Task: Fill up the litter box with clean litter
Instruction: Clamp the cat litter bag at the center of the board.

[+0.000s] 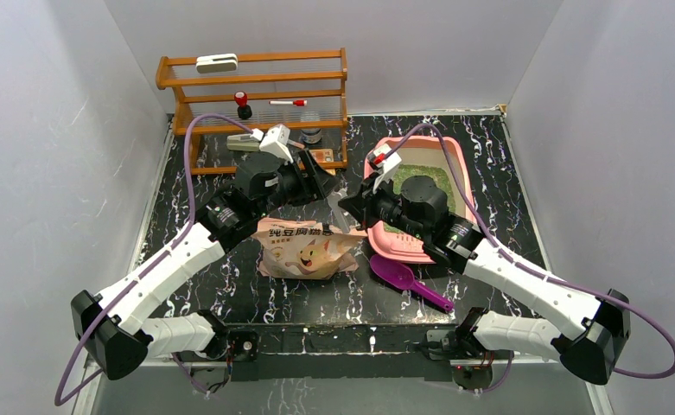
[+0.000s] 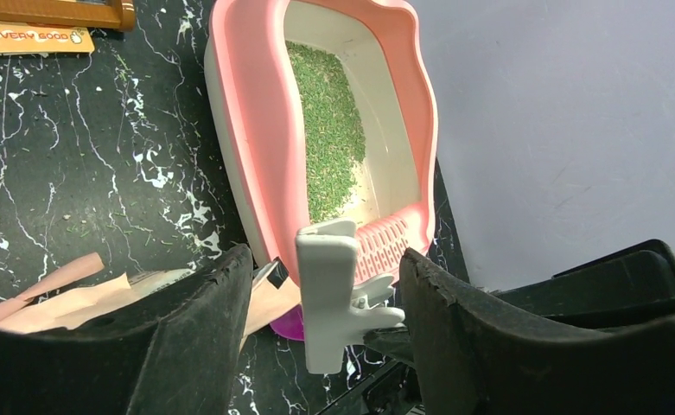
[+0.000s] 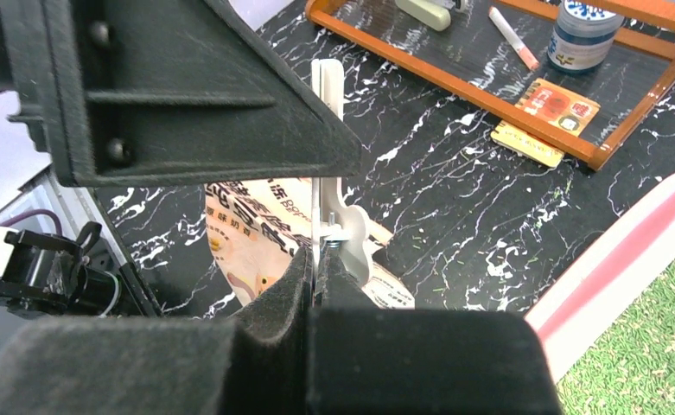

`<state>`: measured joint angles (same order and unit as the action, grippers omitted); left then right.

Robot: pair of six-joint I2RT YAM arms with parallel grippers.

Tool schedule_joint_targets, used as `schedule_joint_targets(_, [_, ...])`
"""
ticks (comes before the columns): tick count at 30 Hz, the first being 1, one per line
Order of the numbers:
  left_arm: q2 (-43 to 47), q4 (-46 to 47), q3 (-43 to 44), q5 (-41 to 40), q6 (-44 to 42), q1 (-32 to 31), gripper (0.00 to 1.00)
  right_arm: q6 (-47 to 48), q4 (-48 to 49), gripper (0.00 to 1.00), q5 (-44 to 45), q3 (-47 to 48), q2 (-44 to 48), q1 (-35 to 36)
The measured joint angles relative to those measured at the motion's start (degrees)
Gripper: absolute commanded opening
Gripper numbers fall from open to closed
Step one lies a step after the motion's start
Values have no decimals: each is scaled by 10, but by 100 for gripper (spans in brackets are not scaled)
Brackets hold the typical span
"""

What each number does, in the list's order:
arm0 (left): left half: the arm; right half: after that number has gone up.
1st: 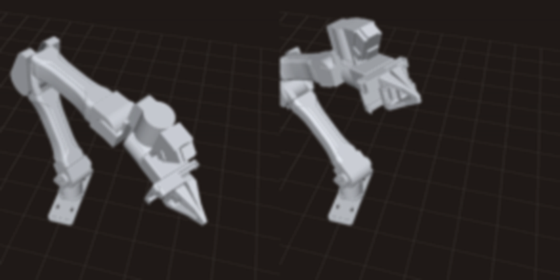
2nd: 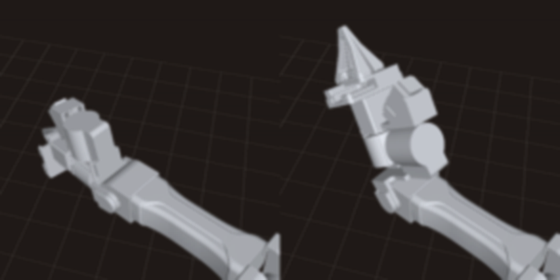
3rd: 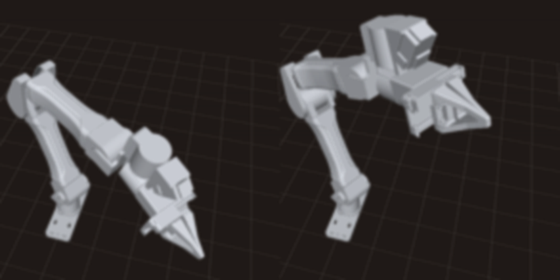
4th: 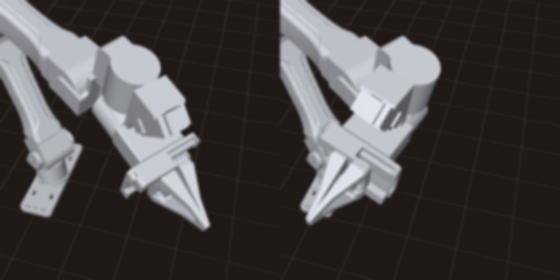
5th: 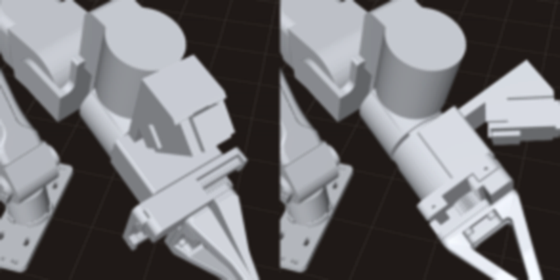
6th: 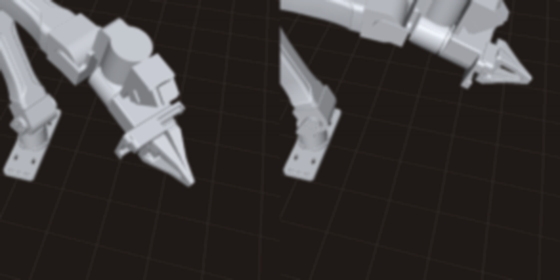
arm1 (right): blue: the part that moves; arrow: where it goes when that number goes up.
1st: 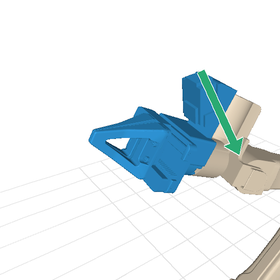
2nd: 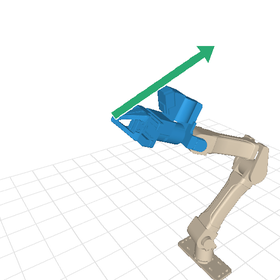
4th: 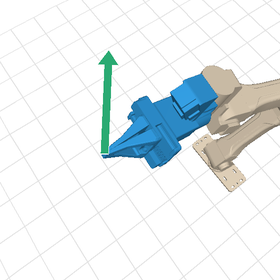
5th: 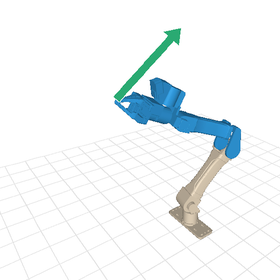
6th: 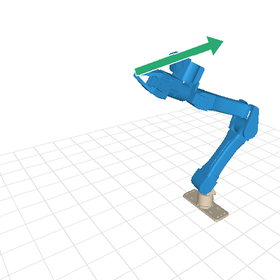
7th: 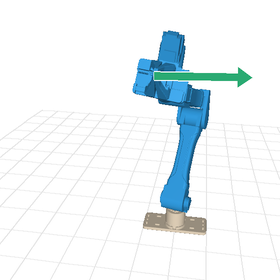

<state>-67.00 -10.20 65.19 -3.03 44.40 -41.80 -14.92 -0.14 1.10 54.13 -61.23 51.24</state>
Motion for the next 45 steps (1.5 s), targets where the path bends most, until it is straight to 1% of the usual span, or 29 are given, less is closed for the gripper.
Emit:
schedule_joint_targets(3, [0, -1, -2, 0, -1, 0, 43, -3, 11, 0, -2, 0, 0, 0])
schedule_joint_targets(4, [0, -1, -2, 0, -2, 0, 40, -5, 14, 0, -2, 0, 0, 0])
schedule_joint_targets(8, [0, 4, -3, 0, -5, 0, 39, -14, 21, 0, -10, 0, 0, 0])
schedule_joint_targets(10, [0, 8, -3, 0, -6, 0, 33, -15, 21, 0, -17, 0, 0, 0])
schedule_joint_targets(12, [-1, 8, -4, 0, -7, 0, 30, -16, 21, 0, -26, 0, 0, 0])
schedule_joint_targets(13, [-1, 10, -5, 0, -8, 0, 23, -16, 21, 0, -29, 0, 0, 0])
schedule_joint_targets(15, [-1, 12, -8, 0, -9, 0, 17, -17, 21, 0, -39, 0, 0, 0])
schedule_joint_targets(16, [-1, 12, -9, 0, -8, 0, 16, -17, 21, 2, -41, 0, -1, 0])
schedule_joint_targets(17, [0, 12, -10, -2, -9, 0, 8, -17, 20, 7, -43, 0, -3, 0])
schedule_joint_targets(18, [0, 12, -11, -4, -8, 0, 0, -19, 21, 17, -45, 0, -5, 0])
schedule_joint_targets(19, [1, 14, -14, -6, -7, 0, 0, -21, 21, 28, -46, 0, -7, 0])
schedule_joint_targets(20, [2, 15, -18, -7, -5, 0, 0, -24, 20, 43, -48, 0, -8, -1])
schedule_joint_targets(21, [3, 15, -21, -11, -5, 0, 0, -27, 19, 55, -50, 0, -10, -1])
schedule_joint_targets(22, [4, 14, -25, -13, -5, 0, 0, -28, 18, 62, -53, 0, -11, -1])
schedule_joint_targets(23, [7, 14, -29, -18, -5, 0, 0, -28, 14, 67, -56, 2, -11, -1])
schedule_joint_targets(25, [9, 11, -33, -30, -7, 0, 0, -28, -2, 76, -53, 13, -11, 1])
schedule_joint_targets(26, [10, 10, -33, -32, -8, 0, 0, -30, -6, 79, -50, 17, -10, 1])
schedule_joint_targets(30, [14, 10, -33, -33, -18, 0, 0, -31, -48, 84, -33, 47, -8, -12])
schedule_joint_targets(32, [16, 10, -33, -32, -23, 0, 0, -41, -77, 84, -72, 69, -11, -52])
schedule_joint_targets(33, [17, 10, -33, -32, -25, 0, 0, -51, -84, 85, -111, 80, -17, -93])
schedule_joint_targets(34, [18, 9, -33, -32, -27, 0, 0, -68, -80, 87, -167, 85, -23, -142])
schedule_joint_targets(36, [21, 10, -33, -31, -26, 2, 0, -104, -61, 89, -246, 79, -33, -226])
schedule_joint_targets(38, [23, 13, -33, -21, -19, 12, 0, -141, -33, 90, -320, 61, -44, -289])
schedule_joint_targets(41, [22, 15, -34, 3, -9, 45, 0, -167, -26, 90, -395, 53, -63, -303])
schedule_joint_targets(45, [18, 23, -38, 41, 16, 82, 0, -173, -22, 86, -443, 53, -64, -297])
